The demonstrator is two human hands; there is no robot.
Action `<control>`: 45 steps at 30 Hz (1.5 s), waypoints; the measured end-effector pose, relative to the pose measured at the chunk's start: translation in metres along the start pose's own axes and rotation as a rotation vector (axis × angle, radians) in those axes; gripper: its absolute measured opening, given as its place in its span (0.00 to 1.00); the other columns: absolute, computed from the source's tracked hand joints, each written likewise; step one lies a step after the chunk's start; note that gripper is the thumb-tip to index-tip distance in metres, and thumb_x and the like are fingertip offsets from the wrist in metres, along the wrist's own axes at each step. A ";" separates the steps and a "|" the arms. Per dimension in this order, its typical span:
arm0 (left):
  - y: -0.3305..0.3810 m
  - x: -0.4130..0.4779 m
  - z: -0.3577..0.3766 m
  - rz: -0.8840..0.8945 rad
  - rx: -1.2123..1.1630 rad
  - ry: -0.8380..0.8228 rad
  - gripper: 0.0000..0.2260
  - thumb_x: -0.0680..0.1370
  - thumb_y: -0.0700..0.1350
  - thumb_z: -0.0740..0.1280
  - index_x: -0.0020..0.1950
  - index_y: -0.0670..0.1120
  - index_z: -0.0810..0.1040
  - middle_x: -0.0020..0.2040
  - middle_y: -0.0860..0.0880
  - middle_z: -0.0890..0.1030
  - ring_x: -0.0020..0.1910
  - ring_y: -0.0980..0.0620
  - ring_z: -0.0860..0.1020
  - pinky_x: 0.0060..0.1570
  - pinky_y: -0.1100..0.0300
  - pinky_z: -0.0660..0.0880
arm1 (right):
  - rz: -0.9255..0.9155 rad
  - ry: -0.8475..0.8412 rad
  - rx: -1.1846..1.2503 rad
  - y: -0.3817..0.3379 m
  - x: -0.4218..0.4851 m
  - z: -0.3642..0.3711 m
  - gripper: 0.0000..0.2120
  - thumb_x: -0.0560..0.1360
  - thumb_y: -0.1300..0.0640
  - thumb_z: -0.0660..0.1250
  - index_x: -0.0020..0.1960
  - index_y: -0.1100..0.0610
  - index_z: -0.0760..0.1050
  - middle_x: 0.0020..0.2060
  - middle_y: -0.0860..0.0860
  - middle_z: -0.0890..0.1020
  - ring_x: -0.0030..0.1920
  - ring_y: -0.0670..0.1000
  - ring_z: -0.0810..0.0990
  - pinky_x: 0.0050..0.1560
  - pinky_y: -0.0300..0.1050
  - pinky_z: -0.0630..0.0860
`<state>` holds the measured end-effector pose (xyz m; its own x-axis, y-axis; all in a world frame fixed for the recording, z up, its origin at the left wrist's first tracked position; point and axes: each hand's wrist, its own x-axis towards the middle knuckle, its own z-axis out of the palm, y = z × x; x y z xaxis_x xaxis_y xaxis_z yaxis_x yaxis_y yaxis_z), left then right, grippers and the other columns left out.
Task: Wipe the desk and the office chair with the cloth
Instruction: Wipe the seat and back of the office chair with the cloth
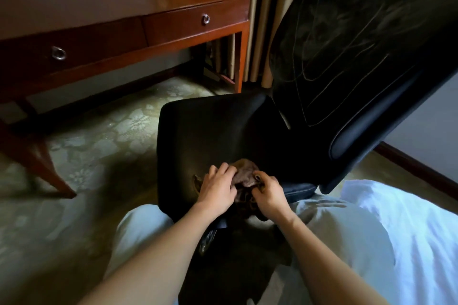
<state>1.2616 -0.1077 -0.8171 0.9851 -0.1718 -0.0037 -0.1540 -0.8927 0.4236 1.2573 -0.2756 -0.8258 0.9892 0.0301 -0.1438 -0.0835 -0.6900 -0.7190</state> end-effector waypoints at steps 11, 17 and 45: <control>-0.008 -0.043 -0.014 0.003 0.019 -0.031 0.21 0.78 0.41 0.65 0.70 0.47 0.69 0.66 0.49 0.69 0.62 0.45 0.66 0.64 0.51 0.67 | -0.034 0.007 0.000 -0.014 -0.036 0.018 0.20 0.76 0.64 0.68 0.68 0.56 0.76 0.52 0.50 0.75 0.48 0.47 0.75 0.49 0.29 0.66; -0.017 -0.049 -0.030 0.019 -0.040 0.005 0.18 0.78 0.41 0.63 0.69 0.45 0.71 0.63 0.48 0.71 0.62 0.46 0.68 0.60 0.51 0.70 | -0.095 0.100 0.053 -0.030 -0.040 0.023 0.17 0.75 0.63 0.69 0.63 0.56 0.78 0.50 0.52 0.79 0.47 0.48 0.78 0.45 0.24 0.68; -0.103 0.094 -0.067 -0.120 0.036 0.291 0.18 0.80 0.54 0.49 0.51 0.50 0.77 0.53 0.51 0.76 0.50 0.48 0.76 0.55 0.48 0.67 | -0.206 0.221 -0.258 -0.106 0.111 0.069 0.19 0.80 0.45 0.58 0.67 0.50 0.73 0.71 0.50 0.70 0.73 0.53 0.59 0.74 0.54 0.53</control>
<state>1.3750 -0.0042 -0.8005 0.9761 0.0579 0.2096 -0.0324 -0.9144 0.4035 1.3676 -0.1493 -0.8129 0.9866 0.0498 0.1556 0.1246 -0.8456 -0.5191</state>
